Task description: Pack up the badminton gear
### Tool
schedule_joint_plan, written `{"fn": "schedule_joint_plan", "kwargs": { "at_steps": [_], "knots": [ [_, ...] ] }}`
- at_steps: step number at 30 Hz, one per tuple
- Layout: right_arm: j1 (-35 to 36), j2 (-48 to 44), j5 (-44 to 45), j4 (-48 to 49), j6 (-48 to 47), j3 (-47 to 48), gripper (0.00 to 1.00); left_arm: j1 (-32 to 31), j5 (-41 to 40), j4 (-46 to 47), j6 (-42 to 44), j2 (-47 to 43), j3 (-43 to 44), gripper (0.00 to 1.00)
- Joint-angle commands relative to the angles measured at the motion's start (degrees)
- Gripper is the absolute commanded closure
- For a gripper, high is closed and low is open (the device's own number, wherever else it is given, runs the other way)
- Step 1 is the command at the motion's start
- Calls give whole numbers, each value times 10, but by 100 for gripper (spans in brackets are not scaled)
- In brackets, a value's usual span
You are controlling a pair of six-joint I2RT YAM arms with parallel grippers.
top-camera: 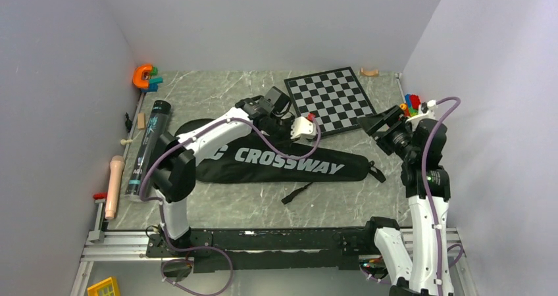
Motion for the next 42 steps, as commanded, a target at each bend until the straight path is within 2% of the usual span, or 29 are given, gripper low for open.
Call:
{"fn": "schedule_joint_plan", "kwargs": {
  "at_steps": [1, 9, 11, 13, 16, 20, 23, 27, 29, 31, 37, 42],
  "knots": [
    [-1, -6, 11, 27, 2, -53, 18, -1, 8, 57, -20, 16, 13, 79],
    [0, 17, 18, 41, -21, -76, 12, 14, 1, 54, -59, 51, 30, 69],
    [1, 26, 18, 42, -25, -68, 10, 27, -5, 52, -74, 47, 35, 63],
    [5, 40, 20, 43, -32, -60, 4, 43, -17, 43, -108, 36, 52, 56],
    [20, 69, 31, 41, -46, -42, 0, 74, -46, -7, -171, 29, 108, 46],
    [74, 116, 86, 34, -72, -14, 0, 111, -122, -108, -216, 6, 161, 44],
    [139, 154, 162, 25, -82, 9, 0, 145, -144, -97, -230, -67, 92, 43],
    [184, 216, 177, 38, -84, 21, 0, 218, -125, -25, -251, -186, -44, 25],
    [195, 244, 194, 39, -88, 30, 0, 266, -105, -5, -255, -226, -86, 14],
    [201, 258, 210, 53, -94, 27, 0, 318, -89, 11, -258, -252, -115, 7],
    [200, 289, 252, 77, -118, 26, 0, 476, -6, 33, -265, -274, -190, 3],
    [202, 295, 259, 74, -127, 26, 0, 552, 39, 61, -264, -271, -247, 1]
  ]
}}
